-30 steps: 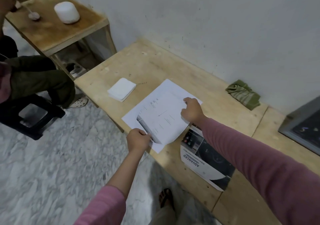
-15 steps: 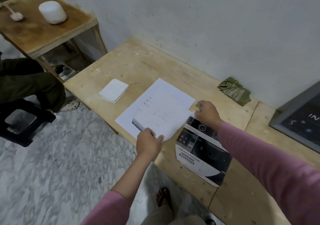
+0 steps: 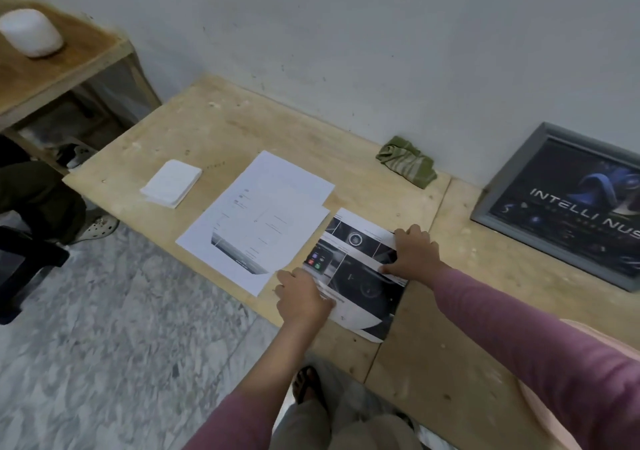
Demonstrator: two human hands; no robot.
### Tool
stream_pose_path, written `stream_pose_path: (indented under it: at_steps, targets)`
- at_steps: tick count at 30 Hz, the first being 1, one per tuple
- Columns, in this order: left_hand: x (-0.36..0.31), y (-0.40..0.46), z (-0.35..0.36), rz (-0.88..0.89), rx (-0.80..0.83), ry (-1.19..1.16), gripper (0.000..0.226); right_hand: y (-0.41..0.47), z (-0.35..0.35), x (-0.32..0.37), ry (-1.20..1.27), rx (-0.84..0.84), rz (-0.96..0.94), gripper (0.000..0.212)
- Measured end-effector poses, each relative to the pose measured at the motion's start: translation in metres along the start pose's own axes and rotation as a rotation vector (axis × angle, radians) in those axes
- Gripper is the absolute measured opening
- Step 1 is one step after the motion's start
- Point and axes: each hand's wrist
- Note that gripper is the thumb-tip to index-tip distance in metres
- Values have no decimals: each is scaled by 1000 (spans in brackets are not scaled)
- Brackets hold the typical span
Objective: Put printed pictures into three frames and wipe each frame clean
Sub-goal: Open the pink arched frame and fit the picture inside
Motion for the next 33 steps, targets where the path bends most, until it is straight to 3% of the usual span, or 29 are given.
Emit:
stream_pose_path:
  at_steps: [6, 10, 16, 19, 26, 30, 33]
  targets:
    - [-10, 0, -2, -59, 7, -113, 77, -2, -2, -4, 20, -123, 40, 73]
    - [-5, 4, -1, -64, 18, -229, 84, -2, -4, -4, 99, -236, 2, 53]
    - [0, -1, 0, 21, -59, -169, 47, -3, -9, -15, 371, -222, 33, 34]
    - [-1, 0, -3, 63, -101, -201, 28, -3, -9, -19, 419, -214, 78, 38]
    - [-18, 7, -11, 230, -148, -487, 37, -12, -7, -32, 602, -324, 154, 24]
    - [-42, 10, -5, 286, -105, -645, 34, -25, -10, -54, 773, -264, 299, 6]
    - [-66, 8, 11, 249, -38, -729, 31, -48, -3, -88, 952, -240, 424, 4]
Point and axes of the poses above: each hand's wrist, its own y-axis towards the middle knuckle, its own z-axis out of the palm, x = y × z, and after that the axes turned 15 degrees about -y, right-handed
